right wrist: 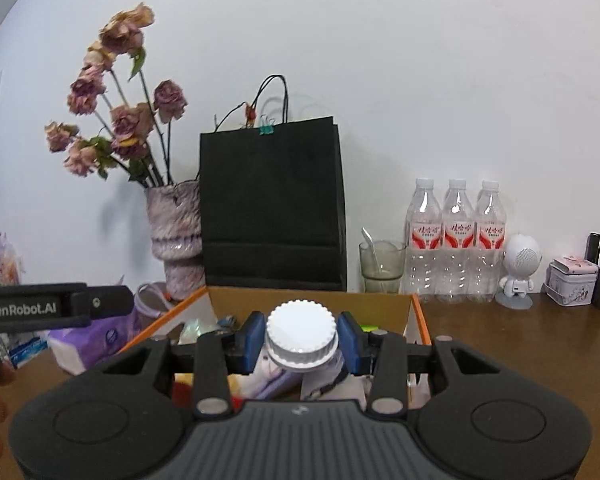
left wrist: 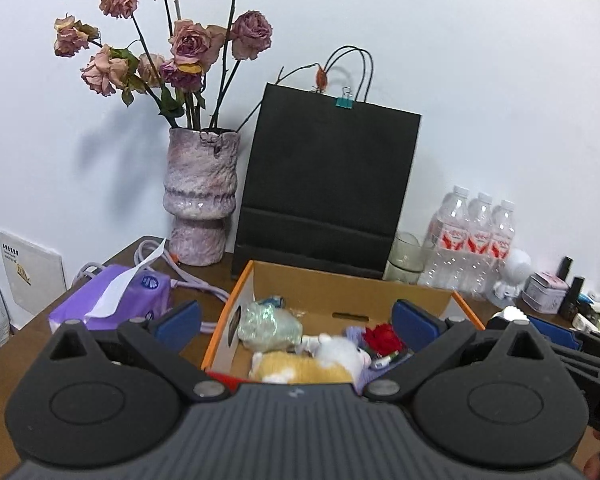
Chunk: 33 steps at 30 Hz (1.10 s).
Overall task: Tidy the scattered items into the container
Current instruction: 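Carry the white cap into the box and open the right tool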
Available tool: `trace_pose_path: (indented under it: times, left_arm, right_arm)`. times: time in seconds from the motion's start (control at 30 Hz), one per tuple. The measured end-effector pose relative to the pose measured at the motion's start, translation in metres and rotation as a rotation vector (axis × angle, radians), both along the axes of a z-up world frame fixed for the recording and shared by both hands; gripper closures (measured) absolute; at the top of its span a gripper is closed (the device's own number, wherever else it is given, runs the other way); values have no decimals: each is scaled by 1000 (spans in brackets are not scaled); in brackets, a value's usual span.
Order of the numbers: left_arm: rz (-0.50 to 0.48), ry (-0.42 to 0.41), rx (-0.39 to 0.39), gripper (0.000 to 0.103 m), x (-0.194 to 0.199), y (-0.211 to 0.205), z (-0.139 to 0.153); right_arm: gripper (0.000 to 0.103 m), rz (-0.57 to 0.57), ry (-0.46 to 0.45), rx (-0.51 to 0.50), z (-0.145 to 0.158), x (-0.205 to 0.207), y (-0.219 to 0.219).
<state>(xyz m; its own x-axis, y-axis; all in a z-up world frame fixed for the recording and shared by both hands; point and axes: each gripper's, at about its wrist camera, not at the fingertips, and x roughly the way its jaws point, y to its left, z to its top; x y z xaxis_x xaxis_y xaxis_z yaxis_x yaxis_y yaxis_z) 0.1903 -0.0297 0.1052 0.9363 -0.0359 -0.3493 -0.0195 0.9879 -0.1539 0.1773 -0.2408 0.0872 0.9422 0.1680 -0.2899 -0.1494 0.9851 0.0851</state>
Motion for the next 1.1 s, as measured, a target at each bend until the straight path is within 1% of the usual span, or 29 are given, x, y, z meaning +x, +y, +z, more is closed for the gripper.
trace_pose_path:
  times: [0.17,0.33,0.4,0.53,0.63,0.67,0.7,0.73,0.77,0.9,1.1]
  left_arm:
    - [21,10,-14,0,31,-3,-12]
    - [2,57,15,0,62,-9,-29]
    - [-1,61,23,0,68,-9,-32]
    - [0,63,46,0,73,-11,-36]
    - [25,63,45,0,73,-13,-39]
    - [37,64,47,0,73,-12,-40]
    - [43,66,50,0,72,-12,-40]
    - [44,67,52,0,71,-12,-40]
    - [46,66,53,0,70,-11,-39]
    - [56,63,39,0,67,-6,-37]
    - [40,72,33,0,56,-5,-32]
  right_arm:
    - [64,-12,9,40,-4,31,-7]
    - [64,-29,61,45,-19,67,-14]
    - [64,-20,84,45,-26,76,-14]
    - [64,-30,108,7,-36,86,-9]
    - [64,-38,118,24,-39,89,-11]
    - [57,-39,119,37,-39,89,-12]
    - [30,-36,125,50,-39,89,-14]
    - [11,-30,136,58,-39,89,-15]
    - [1,-27,144,57,-38,88,-15]
    - [0,-33,150,-11,-33,86,-8]
    - [0,-36,157,-58,-25,76,0]
